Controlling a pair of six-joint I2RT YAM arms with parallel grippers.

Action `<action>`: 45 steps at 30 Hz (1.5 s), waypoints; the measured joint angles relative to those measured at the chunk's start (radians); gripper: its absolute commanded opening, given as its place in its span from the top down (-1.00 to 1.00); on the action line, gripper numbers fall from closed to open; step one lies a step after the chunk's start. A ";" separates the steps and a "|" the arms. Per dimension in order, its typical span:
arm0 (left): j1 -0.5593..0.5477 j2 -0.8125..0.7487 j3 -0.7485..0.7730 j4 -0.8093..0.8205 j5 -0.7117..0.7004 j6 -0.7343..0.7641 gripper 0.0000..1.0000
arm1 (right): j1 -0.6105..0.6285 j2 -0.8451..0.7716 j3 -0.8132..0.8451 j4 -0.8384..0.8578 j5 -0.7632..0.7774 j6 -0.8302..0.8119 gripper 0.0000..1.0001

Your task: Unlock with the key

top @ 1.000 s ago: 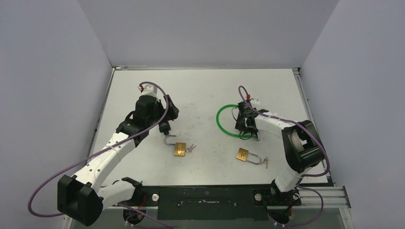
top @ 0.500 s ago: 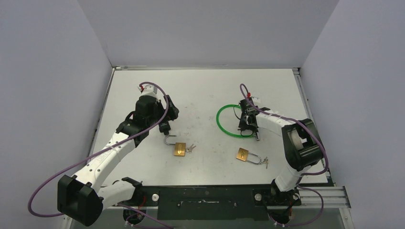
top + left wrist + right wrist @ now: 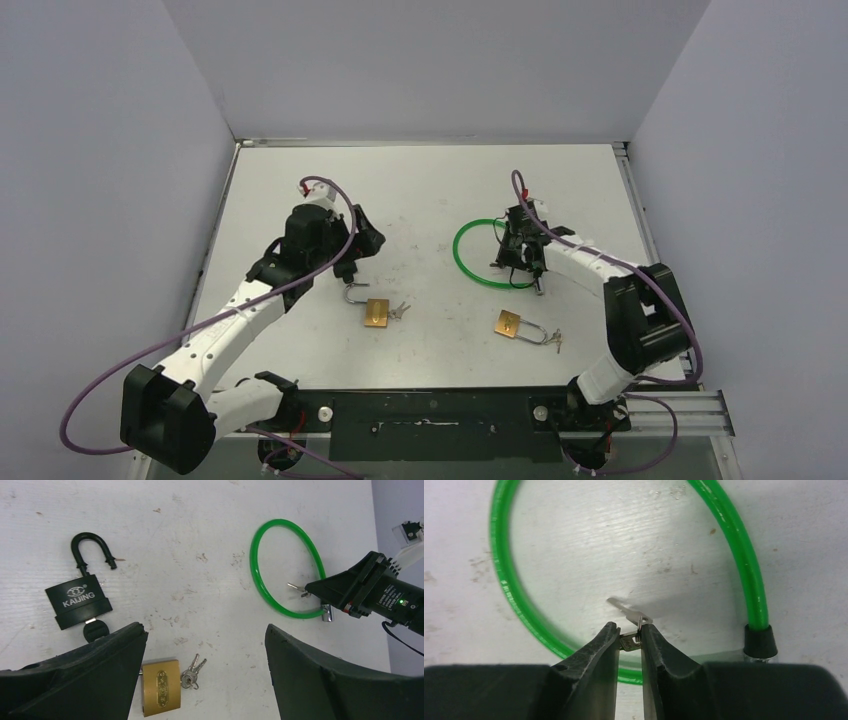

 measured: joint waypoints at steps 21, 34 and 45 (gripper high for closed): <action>-0.276 0.261 -0.088 0.507 0.210 -0.200 -0.20 | 0.124 -0.219 -0.085 0.156 -0.301 0.276 1.00; -0.277 0.388 -0.104 0.682 0.273 -0.308 0.51 | 0.140 -0.221 -0.103 0.208 -0.409 0.318 1.00; -0.277 0.406 -0.106 0.706 0.275 -0.313 0.80 | 0.140 -0.221 -0.118 0.235 -0.445 0.327 1.00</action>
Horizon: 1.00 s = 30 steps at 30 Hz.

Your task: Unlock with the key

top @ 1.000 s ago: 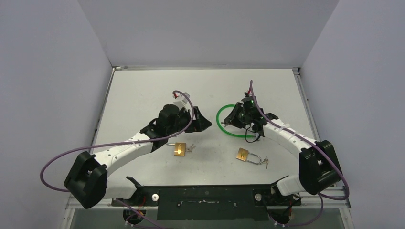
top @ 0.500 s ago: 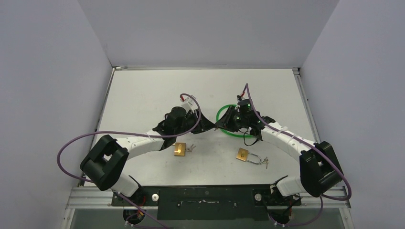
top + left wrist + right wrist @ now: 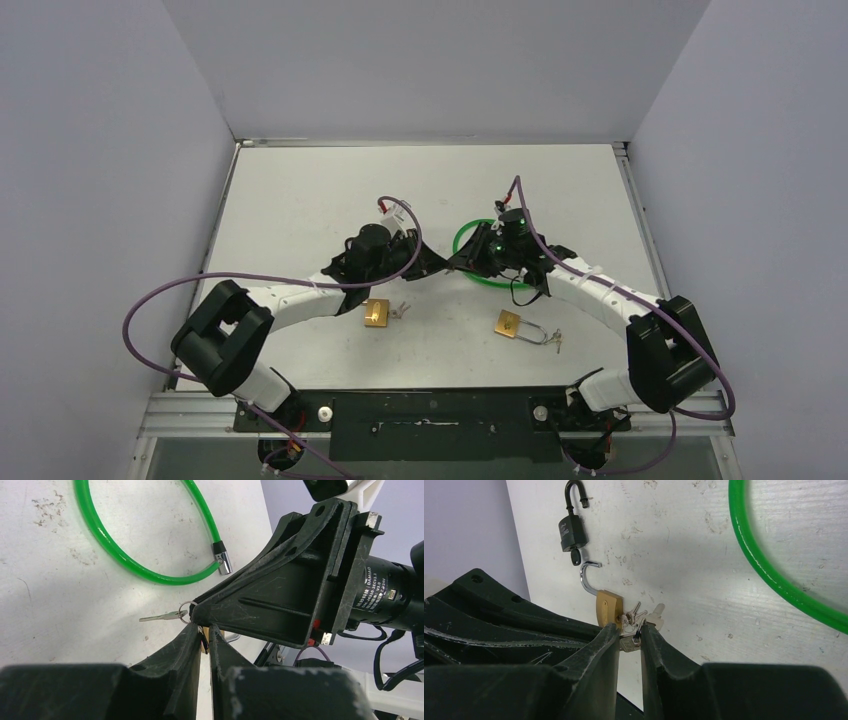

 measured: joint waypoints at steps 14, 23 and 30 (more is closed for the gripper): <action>0.023 -0.010 0.000 -0.013 0.056 0.035 1.00 | -0.011 -0.004 -0.008 0.003 -0.028 0.009 -0.29; 0.079 -0.196 0.068 -0.203 0.180 0.231 1.00 | -0.057 -0.212 -0.072 0.082 -0.039 -0.108 -0.54; 0.082 -0.265 0.200 -0.464 0.267 0.465 1.00 | -0.072 -0.312 -0.090 0.263 -0.220 -0.279 -0.46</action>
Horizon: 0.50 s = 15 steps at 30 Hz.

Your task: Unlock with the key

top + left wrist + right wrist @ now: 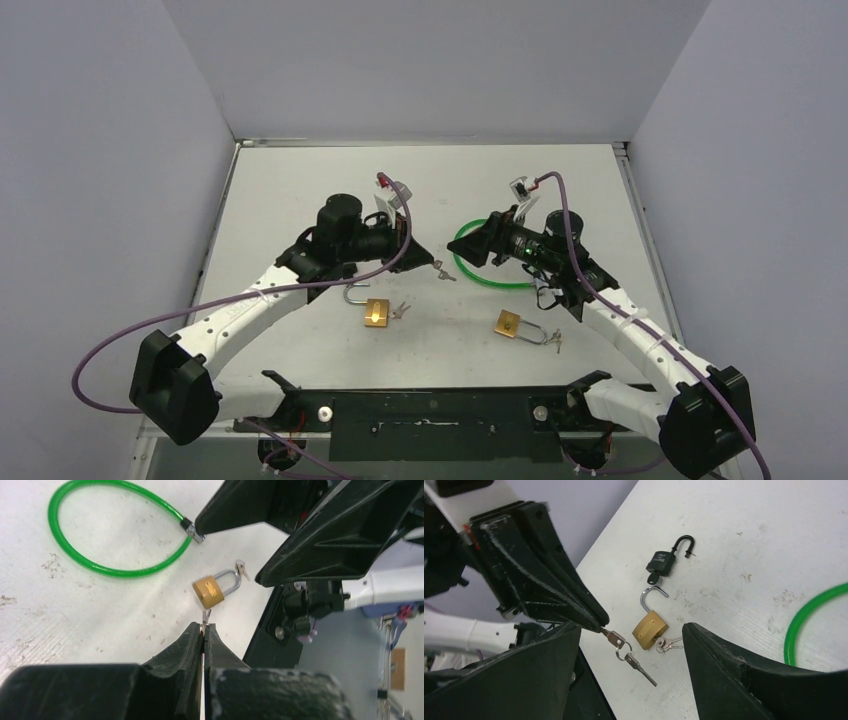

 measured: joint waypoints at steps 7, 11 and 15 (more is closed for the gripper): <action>0.000 -0.052 0.028 -0.179 0.138 0.188 1.00 | 0.060 -0.016 -0.060 0.122 -0.164 -0.134 -0.15; 0.000 -0.076 0.034 -0.217 0.197 0.245 1.00 | 0.126 0.005 -0.072 0.146 -0.217 -0.169 0.08; 0.000 -0.079 0.043 -0.245 0.224 0.286 1.00 | 0.170 0.028 -0.072 0.168 -0.256 -0.183 0.47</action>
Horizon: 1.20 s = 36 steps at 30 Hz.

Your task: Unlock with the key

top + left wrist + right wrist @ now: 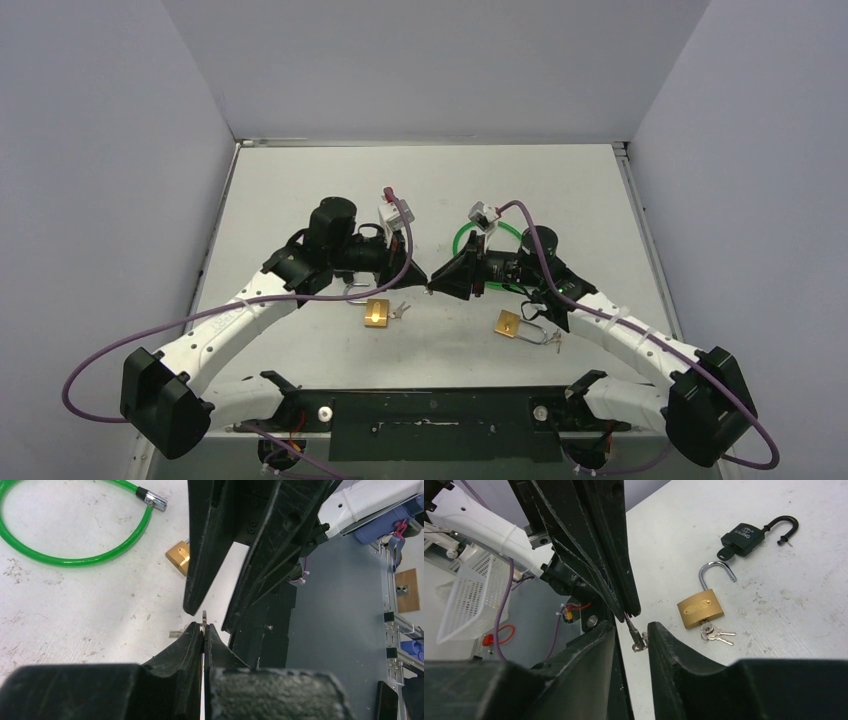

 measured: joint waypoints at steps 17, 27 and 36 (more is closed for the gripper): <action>0.000 0.000 0.000 -0.017 0.032 0.026 1.00 | 0.005 0.053 -0.002 0.044 -0.102 -0.005 0.77; -0.002 0.000 0.000 -0.032 0.048 0.031 1.00 | 0.006 0.058 -0.002 0.032 -0.144 -0.036 0.65; 0.000 0.000 0.000 -0.022 0.057 0.026 1.00 | 0.006 0.058 -0.002 0.002 -0.148 -0.043 1.00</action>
